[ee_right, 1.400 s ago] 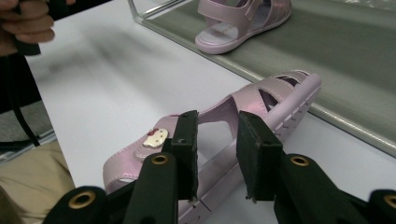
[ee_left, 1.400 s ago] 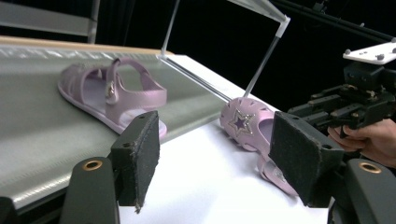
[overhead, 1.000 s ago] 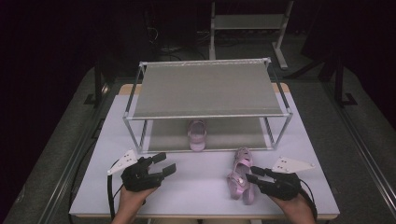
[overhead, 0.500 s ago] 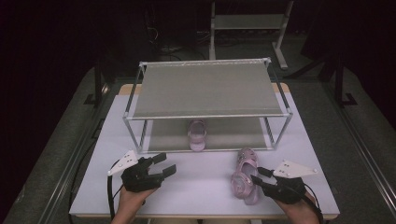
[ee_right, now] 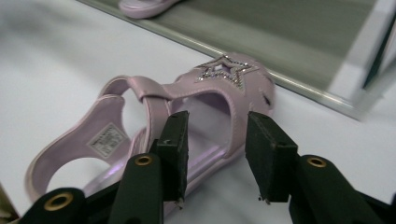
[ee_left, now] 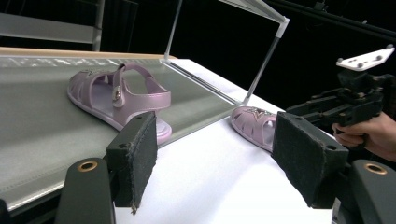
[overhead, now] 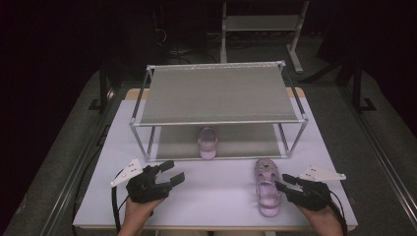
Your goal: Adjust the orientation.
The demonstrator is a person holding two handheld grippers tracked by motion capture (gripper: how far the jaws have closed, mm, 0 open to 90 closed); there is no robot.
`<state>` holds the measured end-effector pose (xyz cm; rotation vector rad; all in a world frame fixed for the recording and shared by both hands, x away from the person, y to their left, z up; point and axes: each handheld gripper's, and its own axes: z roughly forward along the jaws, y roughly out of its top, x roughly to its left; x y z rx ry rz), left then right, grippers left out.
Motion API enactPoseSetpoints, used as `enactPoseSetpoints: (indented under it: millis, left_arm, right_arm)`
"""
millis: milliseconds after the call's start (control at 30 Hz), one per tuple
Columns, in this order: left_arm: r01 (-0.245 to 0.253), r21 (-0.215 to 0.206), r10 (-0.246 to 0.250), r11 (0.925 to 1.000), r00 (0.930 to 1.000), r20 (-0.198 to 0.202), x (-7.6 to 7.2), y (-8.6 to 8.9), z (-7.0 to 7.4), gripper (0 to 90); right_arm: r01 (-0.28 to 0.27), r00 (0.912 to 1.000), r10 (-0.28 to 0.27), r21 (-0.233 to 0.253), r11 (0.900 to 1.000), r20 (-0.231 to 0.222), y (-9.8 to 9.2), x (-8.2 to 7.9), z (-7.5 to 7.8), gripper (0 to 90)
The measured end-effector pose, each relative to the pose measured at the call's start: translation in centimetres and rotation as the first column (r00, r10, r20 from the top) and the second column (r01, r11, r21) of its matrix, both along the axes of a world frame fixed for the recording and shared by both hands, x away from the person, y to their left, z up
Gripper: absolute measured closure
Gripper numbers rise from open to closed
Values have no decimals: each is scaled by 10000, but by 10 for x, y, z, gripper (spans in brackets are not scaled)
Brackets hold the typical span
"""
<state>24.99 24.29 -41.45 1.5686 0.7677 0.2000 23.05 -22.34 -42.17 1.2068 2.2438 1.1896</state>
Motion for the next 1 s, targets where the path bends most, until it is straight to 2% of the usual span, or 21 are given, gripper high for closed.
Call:
enactPoseSetpoints:
  millis: [100, 333, 567, 667, 767, 1000]
  left_arm:
    - [27, 13, -27, 10000, 10000, -61, 0, 0, -1, 309]
    - [63, -6, -63, 10000, 9999, -90, 1, -1, -2, 309]
    - [-50, -10, 50, 10000, 10000, -2, -1, 2, -1, 309]
    - [-106, -63, 107, 9999, 9999, 50, -1, 2, 0, 309]
    - [-117, -26, 117, 9999, 9999, 11, 0, 2, -1, 309]
    - [-57, 55, 57, 10000, 10000, 13, 1, 1, -2, 309]
  right_arm:
    - [195, 9997, -193, 200, 9996, -131, -6, 2, -2, 551]
    - [518, 9986, -524, 640, 9966, 76, -10, -2, -1, 499]
    - [500, 9987, -506, 982, 9939, 42, -15, -5, 1, 470]
    - [586, 9983, -584, 1418, 9882, -54, -19, -9, 4, 471]
    - [712, 9973, -731, 1824, 9806, 33, -21, -15, 7, 477]
    - [564, 9983, -584, 2197, 9739, 26, -18, -29, 9, 469]
